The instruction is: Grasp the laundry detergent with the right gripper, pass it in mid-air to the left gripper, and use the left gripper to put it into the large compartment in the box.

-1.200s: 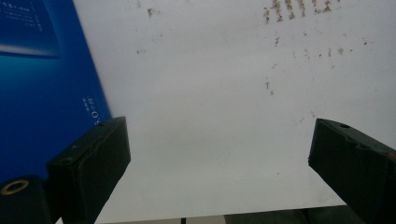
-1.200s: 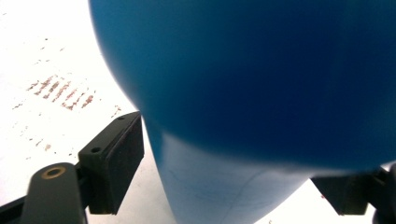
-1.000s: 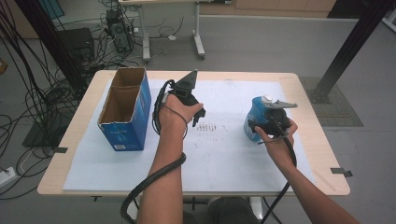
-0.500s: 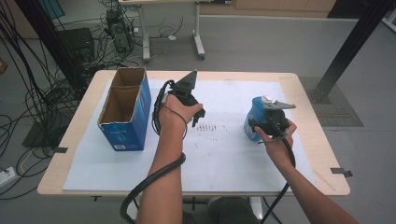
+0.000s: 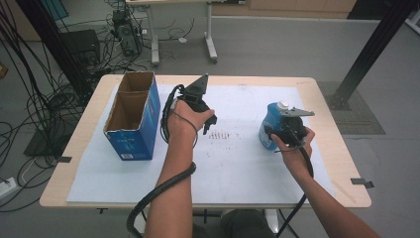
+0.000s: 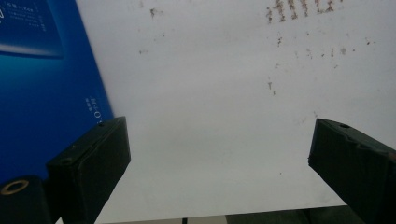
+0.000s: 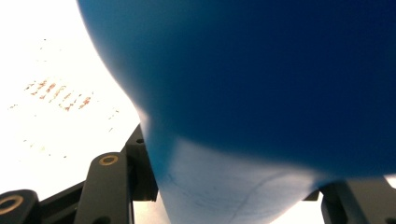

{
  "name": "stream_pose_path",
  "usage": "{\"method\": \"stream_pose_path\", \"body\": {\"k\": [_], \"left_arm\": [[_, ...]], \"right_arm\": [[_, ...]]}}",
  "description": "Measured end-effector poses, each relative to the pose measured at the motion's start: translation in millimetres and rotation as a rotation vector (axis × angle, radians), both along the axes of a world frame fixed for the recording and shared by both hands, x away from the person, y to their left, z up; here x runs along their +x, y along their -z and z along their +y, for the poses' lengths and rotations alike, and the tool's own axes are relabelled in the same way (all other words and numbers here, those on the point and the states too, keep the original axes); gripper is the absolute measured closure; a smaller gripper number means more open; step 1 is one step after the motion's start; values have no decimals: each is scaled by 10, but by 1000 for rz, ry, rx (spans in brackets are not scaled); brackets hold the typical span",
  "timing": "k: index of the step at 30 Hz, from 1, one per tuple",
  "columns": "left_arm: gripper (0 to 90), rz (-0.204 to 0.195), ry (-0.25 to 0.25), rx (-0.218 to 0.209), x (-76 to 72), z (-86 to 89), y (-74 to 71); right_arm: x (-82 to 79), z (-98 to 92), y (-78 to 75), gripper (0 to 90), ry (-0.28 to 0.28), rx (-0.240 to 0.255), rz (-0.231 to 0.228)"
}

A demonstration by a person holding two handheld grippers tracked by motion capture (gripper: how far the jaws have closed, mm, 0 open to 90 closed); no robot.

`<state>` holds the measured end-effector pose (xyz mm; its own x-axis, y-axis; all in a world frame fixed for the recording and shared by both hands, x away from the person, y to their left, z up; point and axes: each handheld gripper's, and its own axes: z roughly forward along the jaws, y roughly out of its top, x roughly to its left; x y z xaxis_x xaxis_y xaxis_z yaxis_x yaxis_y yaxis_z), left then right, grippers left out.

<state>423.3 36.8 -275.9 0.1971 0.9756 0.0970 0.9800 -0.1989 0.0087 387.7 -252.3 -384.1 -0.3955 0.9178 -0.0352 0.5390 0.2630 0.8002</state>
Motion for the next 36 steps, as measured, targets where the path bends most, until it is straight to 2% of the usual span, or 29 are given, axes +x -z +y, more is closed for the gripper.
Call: {"method": "stream_pose_path", "body": {"k": [36], "left_arm": [[60, -10, 3, 2, -8, -19, -49]], "right_arm": [[9, -9, -4, 419, -4, 2, 3]]}}
